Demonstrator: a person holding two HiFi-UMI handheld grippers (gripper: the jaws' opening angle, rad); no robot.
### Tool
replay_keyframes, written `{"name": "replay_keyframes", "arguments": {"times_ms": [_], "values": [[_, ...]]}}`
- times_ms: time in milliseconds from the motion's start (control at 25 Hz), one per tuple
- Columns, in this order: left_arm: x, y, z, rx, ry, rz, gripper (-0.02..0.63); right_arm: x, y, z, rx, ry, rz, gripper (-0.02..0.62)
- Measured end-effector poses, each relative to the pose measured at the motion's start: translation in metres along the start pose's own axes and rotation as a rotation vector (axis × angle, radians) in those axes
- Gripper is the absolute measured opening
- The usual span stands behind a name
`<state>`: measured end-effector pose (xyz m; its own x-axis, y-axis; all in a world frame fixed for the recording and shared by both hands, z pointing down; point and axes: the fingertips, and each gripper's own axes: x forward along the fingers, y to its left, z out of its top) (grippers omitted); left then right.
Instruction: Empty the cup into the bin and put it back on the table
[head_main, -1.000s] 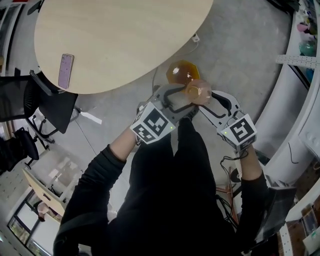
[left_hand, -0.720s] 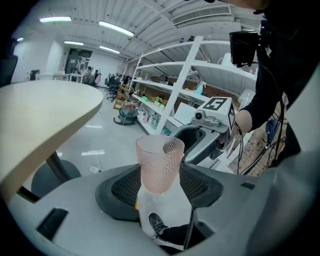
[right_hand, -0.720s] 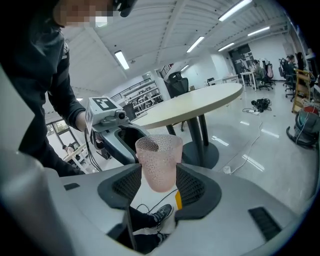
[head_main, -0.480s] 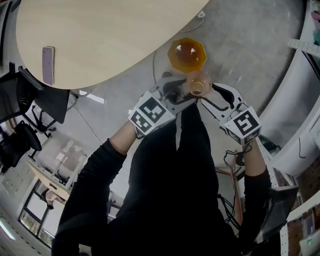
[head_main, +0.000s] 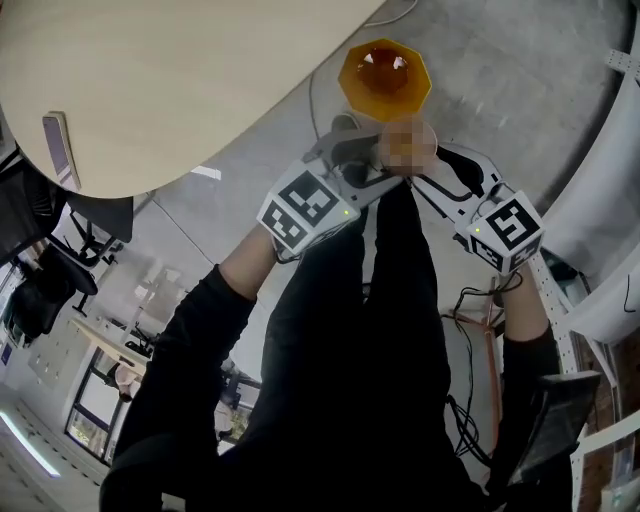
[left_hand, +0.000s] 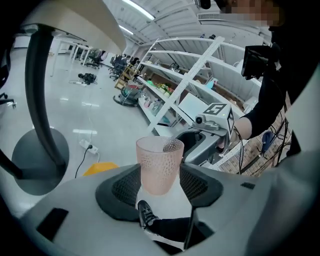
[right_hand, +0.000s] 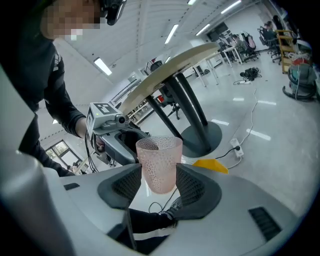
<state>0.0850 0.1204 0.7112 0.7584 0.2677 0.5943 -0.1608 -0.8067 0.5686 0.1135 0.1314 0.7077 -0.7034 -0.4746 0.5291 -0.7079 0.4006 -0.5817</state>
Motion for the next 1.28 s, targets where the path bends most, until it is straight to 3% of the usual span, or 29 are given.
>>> {"name": "replay_keyframes", "arguments": {"times_ms": [320, 560, 920, 1280], "values": [[0.024, 0.032, -0.035, -0.113, -0.006, -0.025, 0.251, 0.035, -0.026, -0.036, 0.147, -0.035, 0.074, 0.219], [0.037, 0.046, -0.05, -0.223, -0.01, -0.058, 0.251, 0.047, -0.039, -0.052, 0.222, -0.031, 0.092, 0.219], [0.044, 0.054, -0.073, -0.317, 0.008, -0.102, 0.251, 0.062, -0.041, -0.073, 0.345, -0.048, 0.113, 0.219], [0.042, 0.056, -0.075, -0.443, -0.018, -0.122, 0.25, 0.063, -0.042, -0.073, 0.414, -0.036, 0.142, 0.219]]}}
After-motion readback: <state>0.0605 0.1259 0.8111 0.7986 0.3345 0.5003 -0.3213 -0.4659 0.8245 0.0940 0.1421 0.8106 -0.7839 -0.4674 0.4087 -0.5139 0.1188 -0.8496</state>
